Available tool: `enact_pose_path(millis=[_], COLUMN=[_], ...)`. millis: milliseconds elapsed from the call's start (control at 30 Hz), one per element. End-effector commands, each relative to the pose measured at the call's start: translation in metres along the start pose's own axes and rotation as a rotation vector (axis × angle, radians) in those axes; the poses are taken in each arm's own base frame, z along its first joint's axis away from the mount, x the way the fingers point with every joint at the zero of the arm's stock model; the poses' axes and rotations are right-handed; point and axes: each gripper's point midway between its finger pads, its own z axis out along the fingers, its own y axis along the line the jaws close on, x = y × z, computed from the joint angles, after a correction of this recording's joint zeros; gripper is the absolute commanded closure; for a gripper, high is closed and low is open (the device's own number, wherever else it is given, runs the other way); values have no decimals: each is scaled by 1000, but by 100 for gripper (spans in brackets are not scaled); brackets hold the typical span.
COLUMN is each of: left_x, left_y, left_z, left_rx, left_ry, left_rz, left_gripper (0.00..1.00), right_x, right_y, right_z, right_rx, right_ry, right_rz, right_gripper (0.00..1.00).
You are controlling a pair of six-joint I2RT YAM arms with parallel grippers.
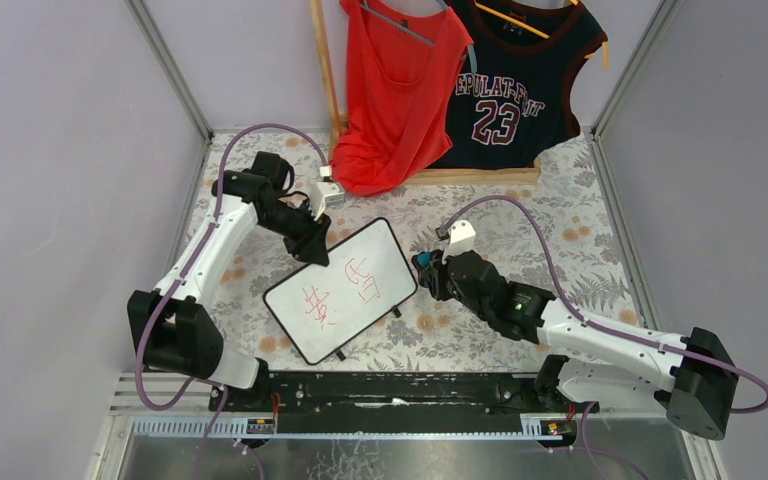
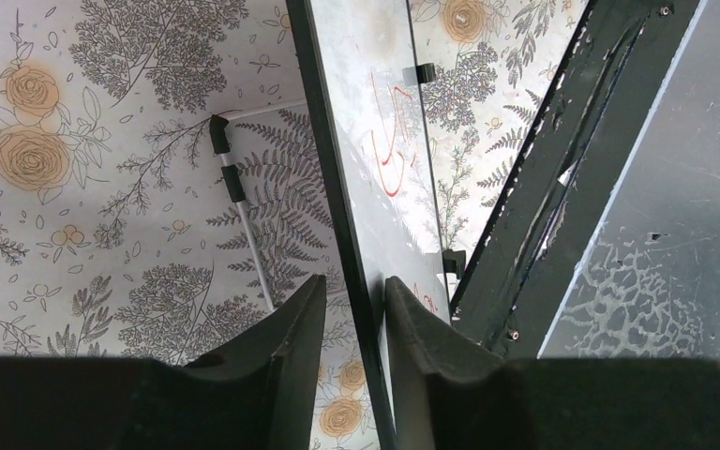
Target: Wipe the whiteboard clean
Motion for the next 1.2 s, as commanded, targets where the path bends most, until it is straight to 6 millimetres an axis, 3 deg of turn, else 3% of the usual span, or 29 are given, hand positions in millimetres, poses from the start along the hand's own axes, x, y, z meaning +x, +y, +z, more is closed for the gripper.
enact_pose_path(millis=[0, 133, 333, 667, 867, 1167], left_x=[2, 3, 9, 17, 17, 15], left_y=[0, -2, -4, -6, -2, 1], left_z=[6, 7, 7, 7, 8, 11], left_rx=[13, 17, 17, 17, -6, -37], left_ry=[8, 11, 25, 47, 41, 14], left_rz=[-12, -11, -13, -25, -38, -59], left_gripper=[73, 80, 100, 100, 100, 100], right_x=[-15, -18, -24, -55, -70, -81], right_y=[7, 9, 6, 22, 33, 70], right_z=[1, 3, 9, 15, 7, -5], right_rx=[17, 59, 111, 73, 23, -124], right_ry=[-75, -99, -229, -348, -371, -378], right_rz=[-20, -60, -115, -158, -146, -145], right_gripper=[100, 100, 100, 100, 100, 100])
